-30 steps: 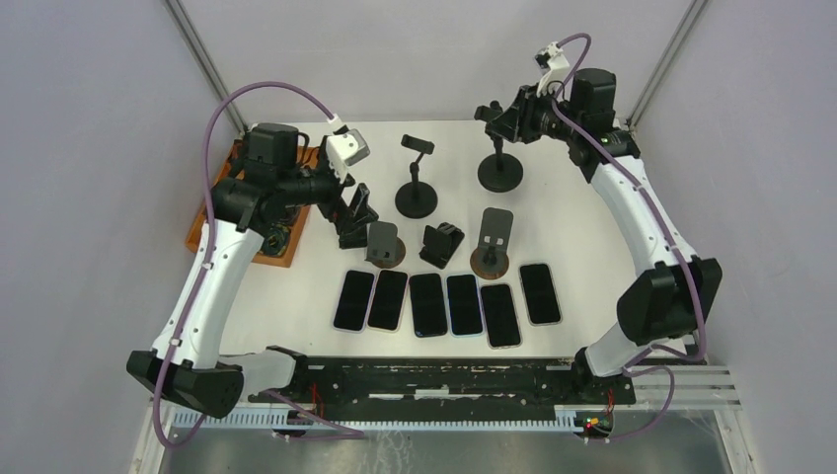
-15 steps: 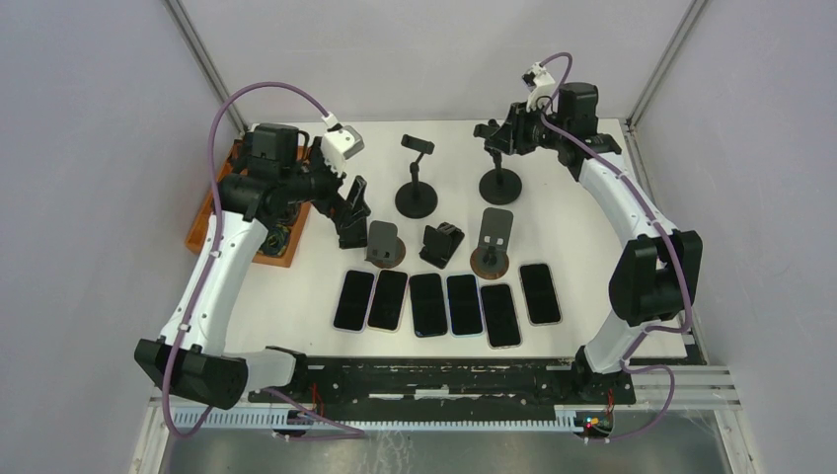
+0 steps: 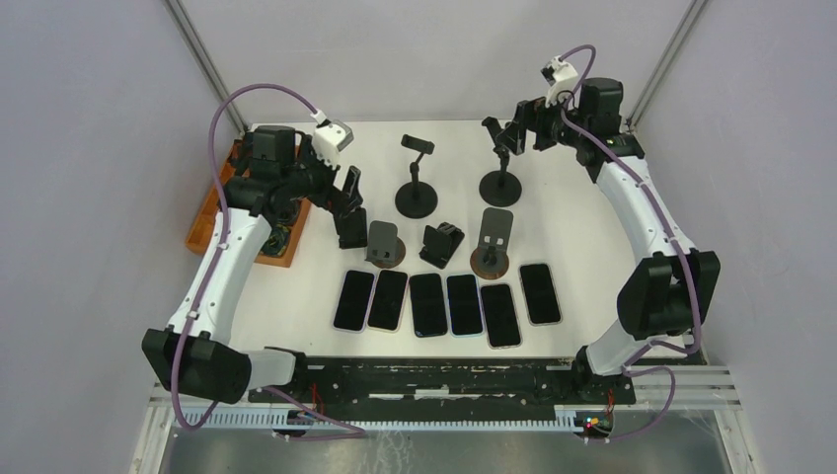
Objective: Remove the phone from the phone stand
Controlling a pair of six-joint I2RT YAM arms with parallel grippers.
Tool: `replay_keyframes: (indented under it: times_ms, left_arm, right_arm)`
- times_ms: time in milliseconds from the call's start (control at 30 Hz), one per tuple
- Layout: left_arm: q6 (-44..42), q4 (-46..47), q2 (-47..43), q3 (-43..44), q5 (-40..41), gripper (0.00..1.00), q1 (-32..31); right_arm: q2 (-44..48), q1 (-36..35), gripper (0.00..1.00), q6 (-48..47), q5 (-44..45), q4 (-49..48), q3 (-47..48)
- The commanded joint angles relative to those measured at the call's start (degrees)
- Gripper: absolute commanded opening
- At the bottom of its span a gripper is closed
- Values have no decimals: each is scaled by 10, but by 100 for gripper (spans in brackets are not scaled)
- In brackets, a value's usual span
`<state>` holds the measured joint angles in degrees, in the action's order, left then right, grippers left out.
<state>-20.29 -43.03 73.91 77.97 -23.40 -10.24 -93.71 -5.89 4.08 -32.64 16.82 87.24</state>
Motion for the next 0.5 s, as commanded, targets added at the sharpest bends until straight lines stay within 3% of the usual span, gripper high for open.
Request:
replay_keyframes:
  times_ms: [0,133,300,467]
  left_arm:
    - [47,71,4,-12,-5,100,24]
    - [83,120,28,-24,18,100,58]
    - [90,193,50,-101,31,100,85]
    - [96,339,53,-240,40,100,89]
  right_arm:
    - [45,13,98,-30,55,53,46]
    - [135,32,98,-12,161,14,-38]
    - [269,55,98,28,306,-104,-239]
    - [352,56,98,-3,438,-316,-502]
